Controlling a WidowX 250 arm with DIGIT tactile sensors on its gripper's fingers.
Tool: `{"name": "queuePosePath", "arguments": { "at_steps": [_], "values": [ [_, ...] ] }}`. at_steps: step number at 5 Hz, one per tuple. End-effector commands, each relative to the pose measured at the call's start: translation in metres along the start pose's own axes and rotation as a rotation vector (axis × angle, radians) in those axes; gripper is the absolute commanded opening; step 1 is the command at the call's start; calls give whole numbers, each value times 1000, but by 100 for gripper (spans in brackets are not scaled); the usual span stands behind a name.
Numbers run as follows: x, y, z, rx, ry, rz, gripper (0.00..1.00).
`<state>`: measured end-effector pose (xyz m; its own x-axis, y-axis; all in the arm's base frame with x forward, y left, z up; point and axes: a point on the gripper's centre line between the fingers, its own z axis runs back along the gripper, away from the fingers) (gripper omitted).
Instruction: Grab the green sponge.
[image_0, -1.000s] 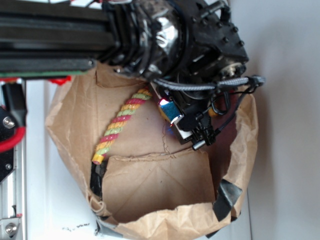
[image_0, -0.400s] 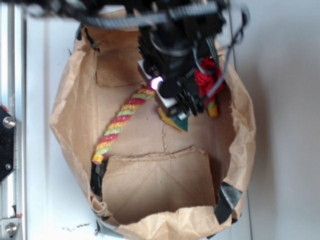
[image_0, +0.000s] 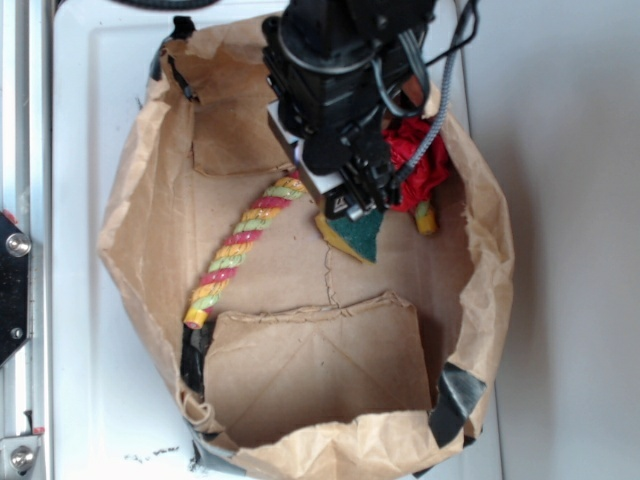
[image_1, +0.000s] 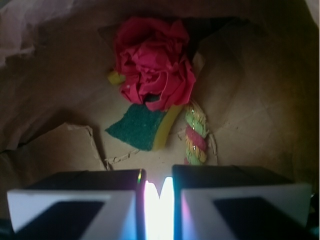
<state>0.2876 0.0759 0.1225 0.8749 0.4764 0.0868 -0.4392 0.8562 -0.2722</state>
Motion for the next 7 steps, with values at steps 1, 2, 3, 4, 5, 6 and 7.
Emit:
{"name": "queuePosePath", "arguments": {
  "at_steps": [1, 2, 3, 4, 5, 6, 7],
  "values": [
    [4, -2, 13, -10, -92, 9, 100],
    [4, -16, -1, 5, -82, 0, 100],
    [13, -16, -11, 19, -83, 21, 100],
    [20, -17, -23, 26, -72, 31, 100],
    [23, -25, -38, 42, -67, 26, 100],
    [22, -29, -50, 61, -61, 23, 100],
    [16, -32, -54, 61, -54, 35, 100]
  ]
}}
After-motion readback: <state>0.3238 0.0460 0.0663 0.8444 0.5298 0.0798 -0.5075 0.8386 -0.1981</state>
